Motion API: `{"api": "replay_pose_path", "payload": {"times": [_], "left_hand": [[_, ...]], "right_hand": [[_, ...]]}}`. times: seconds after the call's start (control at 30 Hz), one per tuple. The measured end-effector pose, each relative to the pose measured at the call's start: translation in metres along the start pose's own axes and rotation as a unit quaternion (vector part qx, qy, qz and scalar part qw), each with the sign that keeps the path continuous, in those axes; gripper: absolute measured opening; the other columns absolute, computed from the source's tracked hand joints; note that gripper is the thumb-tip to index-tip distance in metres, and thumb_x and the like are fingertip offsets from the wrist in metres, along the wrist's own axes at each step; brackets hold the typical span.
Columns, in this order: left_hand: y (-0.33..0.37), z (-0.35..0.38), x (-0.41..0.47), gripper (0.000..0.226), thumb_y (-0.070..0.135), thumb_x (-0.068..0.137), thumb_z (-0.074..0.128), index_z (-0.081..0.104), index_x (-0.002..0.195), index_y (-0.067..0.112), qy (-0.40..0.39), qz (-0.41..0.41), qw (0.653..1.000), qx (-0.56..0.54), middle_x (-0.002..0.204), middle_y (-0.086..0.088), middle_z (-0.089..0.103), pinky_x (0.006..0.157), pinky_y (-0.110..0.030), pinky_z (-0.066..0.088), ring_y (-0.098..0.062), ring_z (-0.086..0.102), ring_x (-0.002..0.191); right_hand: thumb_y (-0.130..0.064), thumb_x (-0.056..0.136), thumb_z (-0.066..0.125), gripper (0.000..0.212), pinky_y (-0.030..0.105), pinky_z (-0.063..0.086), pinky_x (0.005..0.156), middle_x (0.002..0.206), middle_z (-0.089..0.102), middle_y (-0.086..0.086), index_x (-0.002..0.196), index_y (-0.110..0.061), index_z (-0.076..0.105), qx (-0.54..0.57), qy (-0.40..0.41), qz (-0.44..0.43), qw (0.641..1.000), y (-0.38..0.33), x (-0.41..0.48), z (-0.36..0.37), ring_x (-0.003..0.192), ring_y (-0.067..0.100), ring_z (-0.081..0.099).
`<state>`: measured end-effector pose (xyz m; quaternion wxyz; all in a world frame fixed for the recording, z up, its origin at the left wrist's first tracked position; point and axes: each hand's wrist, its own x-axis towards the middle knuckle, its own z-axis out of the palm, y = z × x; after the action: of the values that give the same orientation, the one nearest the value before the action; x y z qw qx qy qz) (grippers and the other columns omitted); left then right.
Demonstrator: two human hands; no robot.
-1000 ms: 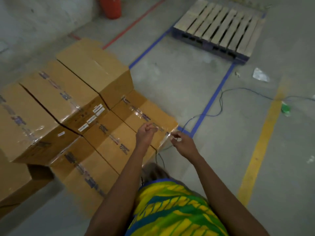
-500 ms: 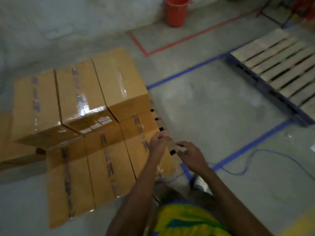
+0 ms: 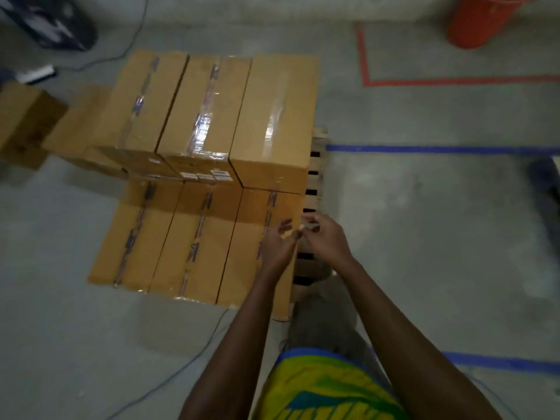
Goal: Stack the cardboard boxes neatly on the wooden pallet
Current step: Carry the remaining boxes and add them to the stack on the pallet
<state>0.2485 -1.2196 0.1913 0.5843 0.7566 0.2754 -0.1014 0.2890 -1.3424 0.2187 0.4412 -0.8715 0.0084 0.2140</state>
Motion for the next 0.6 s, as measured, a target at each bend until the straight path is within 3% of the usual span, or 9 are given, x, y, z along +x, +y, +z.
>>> {"api": "replay_pose_path", "payload": {"times": [0.07,0.2,0.37,0.5,0.6], "left_hand": [[0.001,0.004,0.027,0.048,0.036,0.093,0.069,0.058,0.137,0.021,0.046,-0.015,0.999,-0.003,0.132,0.001,0.062,0.099,-0.040,0.052,-0.014,0.059,0.120],[0.010,0.020,0.108,0.054,0.035,0.093,0.070,0.055,0.142,0.017,0.108,-0.066,0.992,-0.001,0.141,-0.005,0.059,0.107,-0.046,0.048,-0.022,0.055,0.129],[0.038,0.050,0.228,0.068,0.048,0.087,0.059,0.049,0.145,0.012,0.082,-0.102,0.987,0.099,0.148,-0.012,0.050,0.108,-0.052,0.044,-0.032,0.046,0.138],[0.065,0.066,0.299,0.070,0.034,0.095,0.060,0.033,0.155,0.012,0.080,-0.132,0.976,0.152,0.164,-0.013,0.022,0.118,-0.049,0.030,-0.034,0.024,0.150],[0.065,0.073,0.341,0.075,0.036,0.095,0.057,0.024,0.159,0.015,0.080,-0.173,0.965,0.182,0.170,-0.008,0.006,0.117,-0.053,0.030,-0.033,0.017,0.153]], "right_hand": [[-0.037,0.099,0.061,0.031,0.031,0.052,0.088,0.130,0.062,-0.005,0.129,-0.028,0.063,-0.023,-0.049,-0.018,0.998,0.005,0.035,0.001,0.106,0.012,0.061],[-0.041,0.097,0.061,0.036,0.042,0.052,0.099,0.130,0.064,-0.004,0.130,-0.026,0.064,-0.065,-0.118,-0.033,0.990,0.003,0.123,-0.014,0.115,0.016,0.061],[-0.033,0.098,0.060,0.034,0.035,0.048,0.099,0.134,0.062,-0.001,0.131,-0.027,0.063,-0.124,-0.164,-0.044,0.978,0.005,0.229,-0.056,0.121,0.019,0.058],[-0.028,0.097,0.060,0.040,0.038,0.047,0.102,0.136,0.062,0.007,0.136,-0.019,0.061,-0.192,-0.198,-0.082,0.958,-0.001,0.312,-0.073,0.126,0.027,0.055],[-0.029,0.095,0.060,0.050,0.045,0.042,0.109,0.146,0.054,0.007,0.144,-0.019,0.054,-0.245,-0.233,-0.100,0.936,0.004,0.371,-0.065,0.135,0.030,0.047]]}}
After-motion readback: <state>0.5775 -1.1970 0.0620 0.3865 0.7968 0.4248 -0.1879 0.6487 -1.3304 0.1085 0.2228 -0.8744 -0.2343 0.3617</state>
